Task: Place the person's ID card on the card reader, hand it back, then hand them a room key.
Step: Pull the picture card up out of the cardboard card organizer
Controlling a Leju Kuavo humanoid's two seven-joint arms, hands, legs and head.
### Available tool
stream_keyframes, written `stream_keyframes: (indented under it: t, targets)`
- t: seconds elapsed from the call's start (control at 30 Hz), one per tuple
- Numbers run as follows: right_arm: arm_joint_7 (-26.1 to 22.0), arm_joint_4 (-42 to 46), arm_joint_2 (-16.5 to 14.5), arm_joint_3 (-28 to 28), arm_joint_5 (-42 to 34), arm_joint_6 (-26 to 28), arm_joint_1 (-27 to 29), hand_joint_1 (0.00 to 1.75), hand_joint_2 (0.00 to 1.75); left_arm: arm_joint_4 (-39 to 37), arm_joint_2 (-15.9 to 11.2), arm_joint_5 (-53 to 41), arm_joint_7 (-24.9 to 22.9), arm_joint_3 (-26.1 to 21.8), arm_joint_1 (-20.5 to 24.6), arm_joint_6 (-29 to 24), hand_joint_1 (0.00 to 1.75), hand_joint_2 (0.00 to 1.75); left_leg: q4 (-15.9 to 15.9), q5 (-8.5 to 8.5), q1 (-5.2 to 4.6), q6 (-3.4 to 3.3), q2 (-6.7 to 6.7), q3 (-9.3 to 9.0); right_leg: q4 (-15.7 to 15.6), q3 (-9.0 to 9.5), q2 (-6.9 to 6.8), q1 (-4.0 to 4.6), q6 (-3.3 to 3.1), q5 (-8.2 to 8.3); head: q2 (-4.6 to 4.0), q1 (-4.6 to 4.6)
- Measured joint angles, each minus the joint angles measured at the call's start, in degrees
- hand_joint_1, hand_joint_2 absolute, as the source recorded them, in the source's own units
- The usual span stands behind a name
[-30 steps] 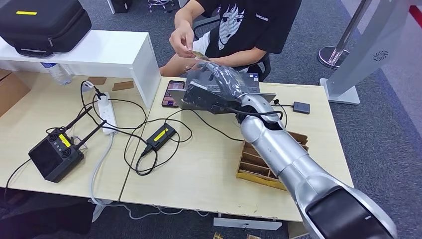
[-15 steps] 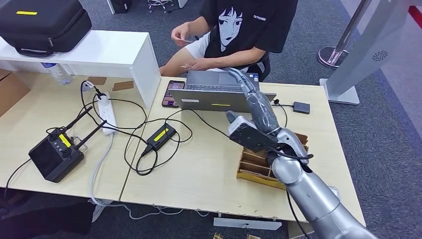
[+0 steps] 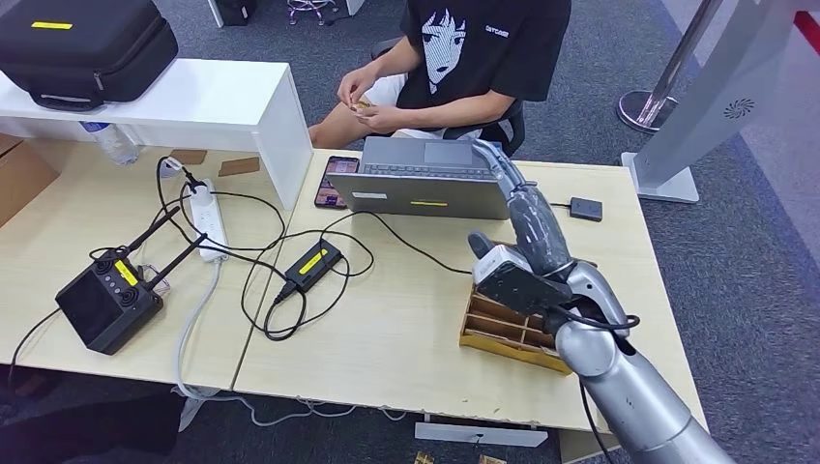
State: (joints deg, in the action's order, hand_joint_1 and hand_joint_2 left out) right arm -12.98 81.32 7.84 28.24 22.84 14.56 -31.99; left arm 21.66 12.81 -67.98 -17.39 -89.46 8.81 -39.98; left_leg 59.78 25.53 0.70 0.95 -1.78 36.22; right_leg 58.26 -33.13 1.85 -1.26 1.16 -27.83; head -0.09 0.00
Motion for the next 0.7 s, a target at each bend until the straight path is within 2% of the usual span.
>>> stream_keyframes:
  t: [0.7]
  targets:
    - [0.00, 0.36, 0.43, -0.03, 0.00, 0.00, 0.16, 0.00, 0.00, 0.00, 0.00, 0.00, -0.01, 0.00, 0.00, 0.00, 0.00, 1.75, 0.00, 0.00, 0.00, 0.00, 0.00, 0.00, 0.00, 0.00, 0.00, 0.00, 0.00, 0.00, 0.00, 0.00]
